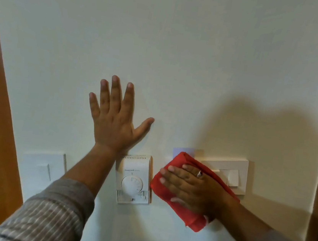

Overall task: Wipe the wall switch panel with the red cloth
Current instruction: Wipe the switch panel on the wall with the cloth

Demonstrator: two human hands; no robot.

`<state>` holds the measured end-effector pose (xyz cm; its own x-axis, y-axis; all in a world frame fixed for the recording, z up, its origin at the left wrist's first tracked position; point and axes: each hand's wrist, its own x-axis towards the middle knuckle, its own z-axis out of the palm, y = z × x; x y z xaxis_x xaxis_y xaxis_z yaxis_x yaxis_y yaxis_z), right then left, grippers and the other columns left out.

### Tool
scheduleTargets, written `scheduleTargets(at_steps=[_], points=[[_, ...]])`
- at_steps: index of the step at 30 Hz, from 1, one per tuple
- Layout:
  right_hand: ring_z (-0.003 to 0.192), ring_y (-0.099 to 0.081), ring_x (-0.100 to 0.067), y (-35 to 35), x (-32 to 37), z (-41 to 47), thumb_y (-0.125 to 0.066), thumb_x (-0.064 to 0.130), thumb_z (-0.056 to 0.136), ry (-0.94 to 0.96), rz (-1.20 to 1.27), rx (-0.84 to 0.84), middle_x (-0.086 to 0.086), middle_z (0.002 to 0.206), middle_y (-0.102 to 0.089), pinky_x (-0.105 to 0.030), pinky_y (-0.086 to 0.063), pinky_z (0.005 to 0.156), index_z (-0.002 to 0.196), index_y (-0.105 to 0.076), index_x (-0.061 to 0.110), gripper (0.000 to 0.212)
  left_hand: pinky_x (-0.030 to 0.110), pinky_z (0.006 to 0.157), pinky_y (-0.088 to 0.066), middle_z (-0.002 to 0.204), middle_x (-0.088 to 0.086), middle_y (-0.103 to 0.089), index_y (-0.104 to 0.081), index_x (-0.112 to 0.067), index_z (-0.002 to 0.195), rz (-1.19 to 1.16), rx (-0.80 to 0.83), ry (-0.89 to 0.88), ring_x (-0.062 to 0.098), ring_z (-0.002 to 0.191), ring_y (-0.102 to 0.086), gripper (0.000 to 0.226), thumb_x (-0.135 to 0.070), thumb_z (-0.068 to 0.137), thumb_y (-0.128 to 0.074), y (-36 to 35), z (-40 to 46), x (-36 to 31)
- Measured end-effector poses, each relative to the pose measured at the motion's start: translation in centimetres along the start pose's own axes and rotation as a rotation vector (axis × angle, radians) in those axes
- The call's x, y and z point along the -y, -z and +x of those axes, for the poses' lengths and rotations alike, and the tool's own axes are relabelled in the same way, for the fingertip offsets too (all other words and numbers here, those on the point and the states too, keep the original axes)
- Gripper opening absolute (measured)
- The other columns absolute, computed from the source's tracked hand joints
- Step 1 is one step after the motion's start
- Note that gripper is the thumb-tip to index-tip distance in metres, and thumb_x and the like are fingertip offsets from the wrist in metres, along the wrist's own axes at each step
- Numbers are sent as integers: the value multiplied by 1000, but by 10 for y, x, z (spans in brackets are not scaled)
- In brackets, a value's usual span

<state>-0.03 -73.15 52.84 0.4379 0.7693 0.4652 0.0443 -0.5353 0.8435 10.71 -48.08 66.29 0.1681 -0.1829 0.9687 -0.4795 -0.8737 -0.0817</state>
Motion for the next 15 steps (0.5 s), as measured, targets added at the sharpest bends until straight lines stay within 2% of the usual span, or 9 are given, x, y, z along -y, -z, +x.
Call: scheduleTargets(at_steps=[2, 4, 7, 9, 10, 13, 15], points=[[156, -4, -28, -1, 4, 5, -41, 49, 104, -128, 23, -48, -10, 162, -20, -44, -4, 127, 158, -20, 12, 69, 66, 123, -4, 170, 24, -9, -10, -15, 163, -1, -17, -20, 46, 156, -7, 102, -81, 89, -34, 0, 2, 4], [156, -11, -28, -3, 21, 16, -43, 55, 102, -362, 36, -109, -12, 160, -28, -45, -7, 127, 155, -26, 10, 71, 67, 121, -4, 169, 26, -11, -14, -13, 162, 19, -35, -16, 48, 155, -8, 106, -84, 86, -37, 0, 5, 8], [155, -9, -31, -9, 44, 32, -36, 58, 102, -584, 2, -130, -14, 164, -21, -48, -3, 126, 157, -22, 9, 75, 69, 120, -1, 168, 28, -12, -15, -13, 162, 32, -70, 42, 51, 154, -9, 109, -86, 84, -36, 0, 9, 13], [155, -10, -31, -13, 46, 31, -38, 58, 102, -528, -27, -126, -12, 168, -12, -49, -2, 126, 159, -18, 10, 77, 69, 119, 0, 168, 28, -13, -16, -12, 162, 34, -79, 58, 52, 154, -10, 110, -87, 84, -36, -3, 10, 13], [155, -12, -30, -13, 43, 26, -41, 56, 102, -439, -25, -125, -11, 169, -10, -49, -2, 126, 159, -19, 11, 77, 69, 119, 0, 168, 28, -13, -15, -12, 162, 32, -78, 59, 52, 154, -10, 110, -87, 84, -36, -3, 9, 13], [156, -9, -28, -10, 28, 0, -47, 50, 103, -124, -20, -71, -8, 168, -11, -46, -2, 127, 159, -17, 11, 74, 69, 119, -1, 169, 26, -11, -12, -14, 162, 31, -63, 67, 50, 155, -8, 108, -86, 85, -36, -2, 9, 13], [156, -9, -29, -7, 18, -11, -47, 50, 103, -61, -53, -56, -7, 165, -13, -45, -4, 127, 159, -17, 11, 75, 69, 120, -1, 169, 25, -9, -9, -16, 163, 26, -51, 75, 48, 155, -7, 107, -86, 85, -35, 0, 8, 13]])
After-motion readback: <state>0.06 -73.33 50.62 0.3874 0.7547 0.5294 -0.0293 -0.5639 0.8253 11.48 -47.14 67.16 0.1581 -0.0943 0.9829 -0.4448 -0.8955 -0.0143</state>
